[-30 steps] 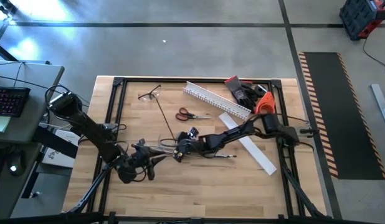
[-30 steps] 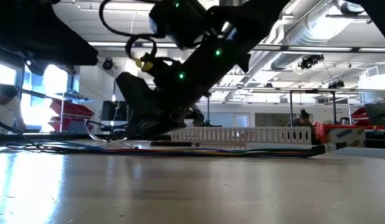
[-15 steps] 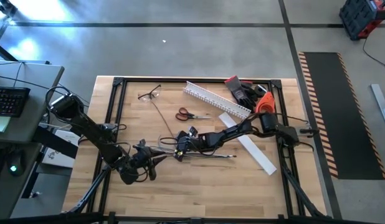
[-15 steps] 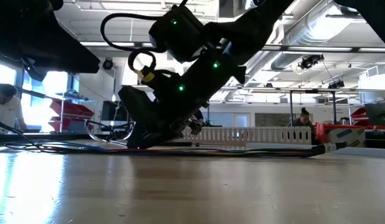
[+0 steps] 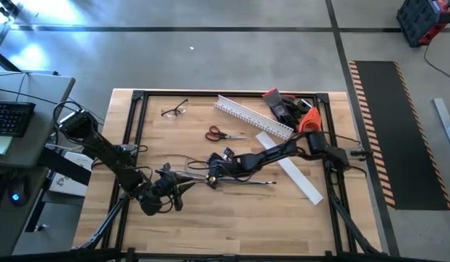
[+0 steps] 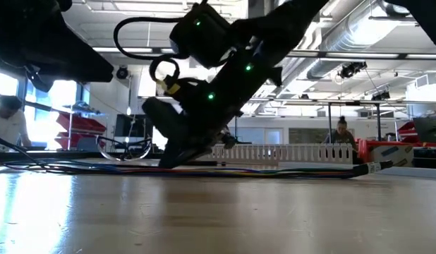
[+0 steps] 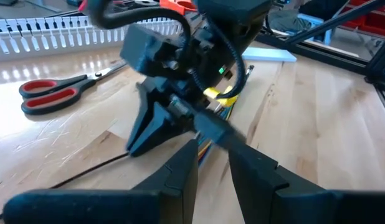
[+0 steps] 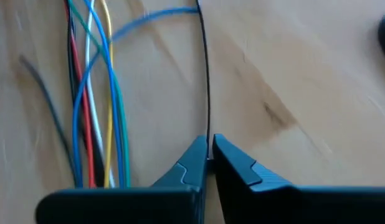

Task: Ziptie cables
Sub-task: Wrap the cable wires with a black ziptie

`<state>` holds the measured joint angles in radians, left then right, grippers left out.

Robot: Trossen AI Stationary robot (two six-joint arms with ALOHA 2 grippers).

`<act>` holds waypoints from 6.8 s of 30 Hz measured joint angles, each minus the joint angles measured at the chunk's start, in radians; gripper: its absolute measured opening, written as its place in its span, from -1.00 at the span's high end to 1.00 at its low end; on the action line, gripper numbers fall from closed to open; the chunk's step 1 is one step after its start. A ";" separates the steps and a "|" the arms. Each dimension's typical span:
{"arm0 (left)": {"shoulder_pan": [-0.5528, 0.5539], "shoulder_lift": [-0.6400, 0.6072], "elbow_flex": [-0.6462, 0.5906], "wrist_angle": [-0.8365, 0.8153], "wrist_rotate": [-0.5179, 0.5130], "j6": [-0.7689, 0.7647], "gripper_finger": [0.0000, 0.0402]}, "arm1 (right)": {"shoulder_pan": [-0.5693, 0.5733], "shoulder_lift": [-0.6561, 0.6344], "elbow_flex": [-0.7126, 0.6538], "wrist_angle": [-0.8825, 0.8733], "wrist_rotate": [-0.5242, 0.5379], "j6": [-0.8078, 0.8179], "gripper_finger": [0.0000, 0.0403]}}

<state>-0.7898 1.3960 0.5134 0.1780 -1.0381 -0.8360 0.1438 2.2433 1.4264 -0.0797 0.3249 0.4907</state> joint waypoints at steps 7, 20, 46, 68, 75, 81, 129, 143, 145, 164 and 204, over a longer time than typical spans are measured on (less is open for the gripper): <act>-0.002 0.000 0.000 -0.001 0.006 0.000 0.63 | 0.061 -0.121 -0.006 -0.254 0.033 -0.015 0.99; -0.009 0.025 0.000 0.005 0.000 0.001 0.63 | 0.288 -0.249 -0.004 -0.874 0.259 0.347 1.00; -0.007 0.108 0.000 0.072 -0.003 0.015 0.63 | 0.805 -0.403 -0.016 -1.422 0.038 1.401 1.00; 0.019 0.107 0.001 0.176 0.006 0.134 0.63 | 0.745 -0.472 -0.544 -0.516 0.086 1.470 1.00; 0.033 0.117 0.001 0.321 0.020 0.297 0.63 | 0.608 -0.468 -0.543 -0.302 0.031 1.242 1.00; 0.031 0.167 0.001 0.471 0.077 0.494 0.63 | 0.487 -0.466 -0.543 -0.171 -0.070 1.060 1.00; 0.548 0.734 0.545 0.348 0.831 0.995 0.18 | 0.692 -0.468 -0.857 0.568 0.330 1.415 1.00; 0.595 0.842 0.718 0.181 0.783 0.976 0.83 | 0.692 -0.467 -0.857 0.586 0.345 1.366 1.00; 0.593 0.844 0.736 0.160 0.749 1.006 0.95 | 0.692 -0.467 -0.857 0.586 0.345 1.366 1.00; 0.524 0.752 0.864 0.070 0.666 1.110 1.00 | 0.546 -0.449 -0.818 0.581 0.247 1.259 1.00; 0.260 0.636 0.858 -0.434 0.137 0.785 0.61 | 0.524 -0.445 -0.590 0.292 0.024 1.412 0.30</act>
<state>-0.5296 2.0323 1.3712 -0.2557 -0.9014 -0.0513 0.6682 1.7981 0.8360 0.2125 0.3491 1.9031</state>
